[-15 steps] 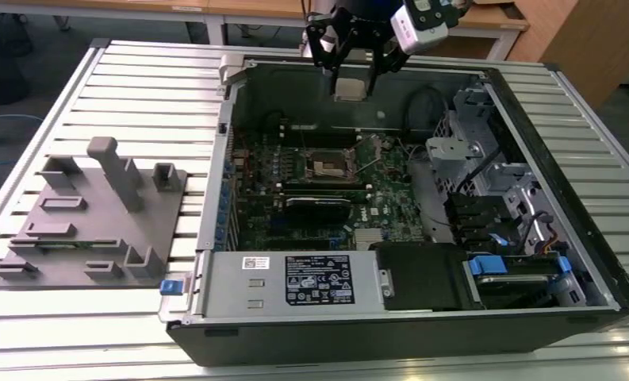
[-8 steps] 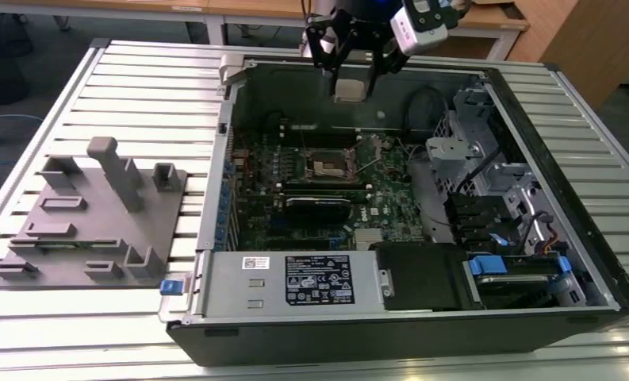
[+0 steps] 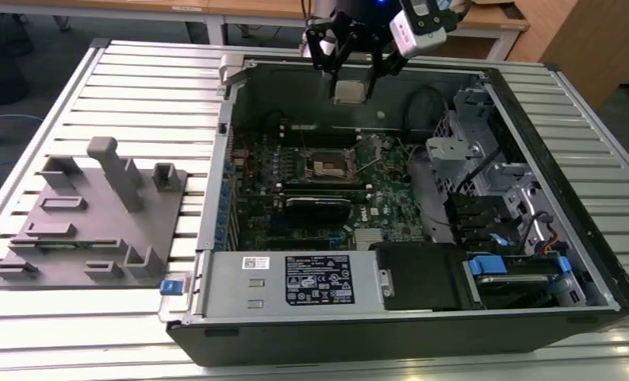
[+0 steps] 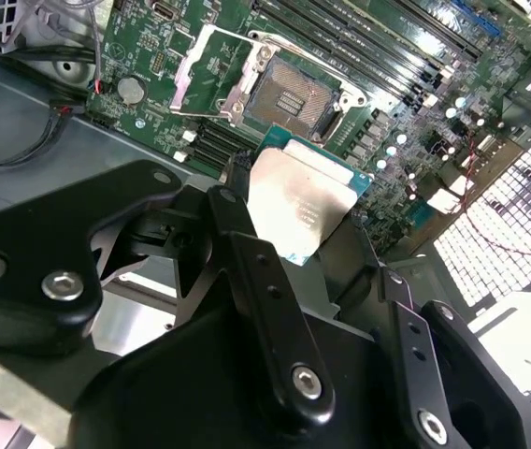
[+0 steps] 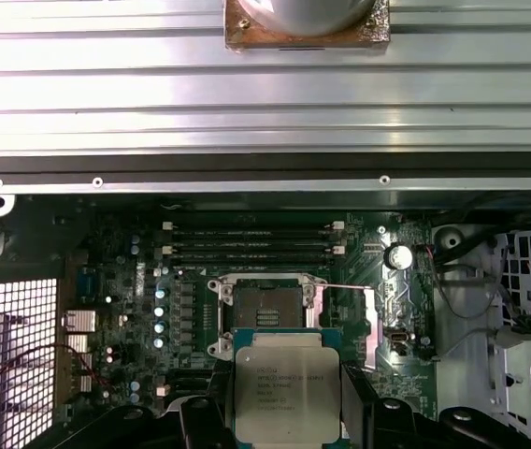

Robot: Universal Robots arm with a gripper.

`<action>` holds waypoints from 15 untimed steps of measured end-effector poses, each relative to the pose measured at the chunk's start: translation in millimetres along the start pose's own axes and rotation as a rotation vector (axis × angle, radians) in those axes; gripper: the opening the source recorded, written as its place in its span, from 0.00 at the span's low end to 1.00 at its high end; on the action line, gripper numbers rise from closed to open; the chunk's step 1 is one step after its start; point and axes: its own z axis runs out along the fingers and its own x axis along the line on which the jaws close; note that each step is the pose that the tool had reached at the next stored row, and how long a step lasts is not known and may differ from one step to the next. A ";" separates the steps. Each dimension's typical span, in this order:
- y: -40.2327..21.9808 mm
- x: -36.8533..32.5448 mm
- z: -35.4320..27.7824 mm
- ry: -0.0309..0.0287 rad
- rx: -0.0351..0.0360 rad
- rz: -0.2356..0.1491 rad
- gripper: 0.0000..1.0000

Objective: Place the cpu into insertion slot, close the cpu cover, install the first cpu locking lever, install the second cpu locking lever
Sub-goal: 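Place the cpu into insertion slot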

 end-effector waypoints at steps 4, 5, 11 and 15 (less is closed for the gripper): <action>-0.2 0.0 1.8 0.0000 0.0000 0.000 0.54; -0.2 0.0 1.8 0.0000 0.0000 0.000 0.54; -0.2 0.0 2.2 0.0000 -0.0002 0.000 0.54; -0.4 -0.1 4.4 0.0000 -0.0001 0.000 0.54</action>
